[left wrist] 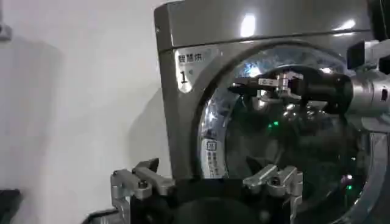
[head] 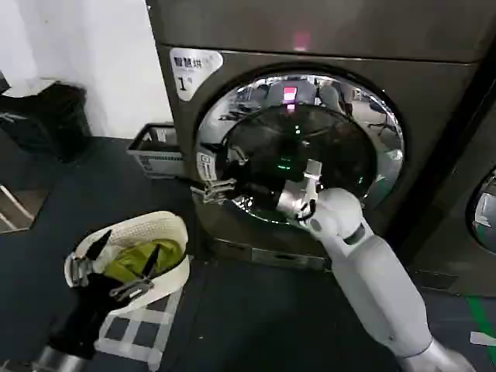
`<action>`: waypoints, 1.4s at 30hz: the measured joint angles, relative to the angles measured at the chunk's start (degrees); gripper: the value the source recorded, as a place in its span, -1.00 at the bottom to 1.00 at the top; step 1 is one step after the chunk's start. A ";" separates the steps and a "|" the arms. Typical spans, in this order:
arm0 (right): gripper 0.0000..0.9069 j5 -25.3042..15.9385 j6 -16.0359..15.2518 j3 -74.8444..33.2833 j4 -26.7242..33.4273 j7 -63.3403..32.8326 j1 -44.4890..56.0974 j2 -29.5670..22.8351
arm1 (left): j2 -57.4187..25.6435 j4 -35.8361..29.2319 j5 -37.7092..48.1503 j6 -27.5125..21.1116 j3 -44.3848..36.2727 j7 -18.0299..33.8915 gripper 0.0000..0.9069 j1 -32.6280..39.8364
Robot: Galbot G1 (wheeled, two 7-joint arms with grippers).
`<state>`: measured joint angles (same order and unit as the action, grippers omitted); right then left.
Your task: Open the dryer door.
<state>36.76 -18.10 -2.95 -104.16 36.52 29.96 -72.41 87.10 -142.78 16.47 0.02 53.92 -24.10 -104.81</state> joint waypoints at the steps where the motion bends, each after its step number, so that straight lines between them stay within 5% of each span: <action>1: 1.00 -1.10 0.16 -0.31 0.14 0.27 0.32 -0.02 | 0.02 0.07 0.01 -0.10 -0.03 -0.10 1.00 0.09; 24: 1.00 -21.47 6.64 -6.25 6.29 2.16 11.53 0.31 | -0.82 0.02 -1.13 -5.57 0.19 -1.25 1.00 1.65; 42: 1.00 -20.51 7.96 1.42 14.27 -1.70 1.87 -2.61 | -0.67 -0.68 -4.29 -8.87 0.39 -2.31 1.00 1.20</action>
<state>16.26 -10.14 -1.53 -89.88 34.82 31.83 -75.03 86.43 -143.46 12.18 -8.86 54.31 -26.42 -103.60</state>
